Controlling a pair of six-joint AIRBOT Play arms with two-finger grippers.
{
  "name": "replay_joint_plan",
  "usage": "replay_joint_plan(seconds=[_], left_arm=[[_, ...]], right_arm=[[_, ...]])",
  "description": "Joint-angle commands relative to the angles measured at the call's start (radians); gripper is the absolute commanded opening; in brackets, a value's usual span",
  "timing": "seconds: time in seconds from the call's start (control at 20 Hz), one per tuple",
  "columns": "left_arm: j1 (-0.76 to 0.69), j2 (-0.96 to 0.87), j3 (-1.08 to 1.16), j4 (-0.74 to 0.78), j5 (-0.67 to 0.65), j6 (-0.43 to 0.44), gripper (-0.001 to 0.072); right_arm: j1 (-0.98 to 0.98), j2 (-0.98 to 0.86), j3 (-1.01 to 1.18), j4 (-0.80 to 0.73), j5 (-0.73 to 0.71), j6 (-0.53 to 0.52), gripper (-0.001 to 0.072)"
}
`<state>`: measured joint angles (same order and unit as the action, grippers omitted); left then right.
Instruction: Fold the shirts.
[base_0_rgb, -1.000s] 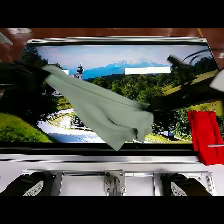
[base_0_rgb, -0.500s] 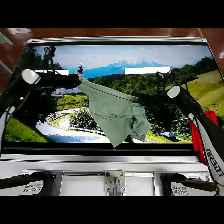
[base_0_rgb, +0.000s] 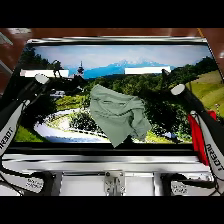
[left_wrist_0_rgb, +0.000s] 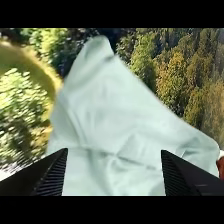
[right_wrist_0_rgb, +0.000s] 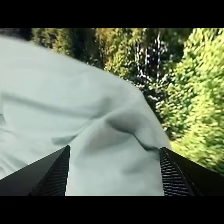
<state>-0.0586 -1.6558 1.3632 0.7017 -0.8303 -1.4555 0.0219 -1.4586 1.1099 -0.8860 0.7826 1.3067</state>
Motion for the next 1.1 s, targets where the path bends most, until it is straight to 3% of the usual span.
replay_joint_plan(seconds=[0.0,0.05,0.15,0.2,0.25,0.3,0.5,0.85,0.95,1.05], left_arm=[[0.145,0.000,0.064,0.086,-0.368,-0.039,0.0539],[0.176,0.002,0.063,0.138,-0.471,-0.039,0.0486],[0.187,0.002,0.025,0.207,-0.558,-0.038,0.0490],[0.175,0.001,-0.013,0.195,-0.552,-0.037,0.0564],[0.151,0.001,-0.062,0.174,-0.519,-0.035,0.0680],[0.122,0.000,-0.107,0.145,-0.476,-0.018,0.0705],[-0.023,-0.013,-0.229,0.074,-0.278,0.005,0.0702],[-0.136,-0.099,-0.227,-0.008,-0.208,0.060,0.0700],[-0.135,-0.101,-0.227,-0.025,-0.197,0.063,0.0674],[-0.141,-0.101,-0.227,-0.086,-0.197,0.103,0.0458]], right_arm=[[-0.147,0.113,0.037,-0.256,0.262,-0.015,0.0664],[-0.209,0.133,0.035,-0.340,0.356,0.033,0.0661],[-0.334,0.139,-0.006,-0.342,0.507,0.038,0.0653],[-0.384,0.139,-0.053,-0.304,0.547,0.024,0.0654],[-0.415,0.139,-0.104,-0.258,0.560,0.010,0.0655],[-0.435,0.139,-0.158,-0.211,0.557,-0.007,0.0656],[-0.430,0.139,-0.265,-0.129,0.492,-0.034,0.0656],[-0.430,0.138,-0.267,-0.092,0.494,-0.048,0.0656],[-0.429,0.138,-0.267,-0.093,0.503,-0.056,0.0656],[-0.429,0.137,-0.267,-0.092,0.500,-0.055,0.0656]])
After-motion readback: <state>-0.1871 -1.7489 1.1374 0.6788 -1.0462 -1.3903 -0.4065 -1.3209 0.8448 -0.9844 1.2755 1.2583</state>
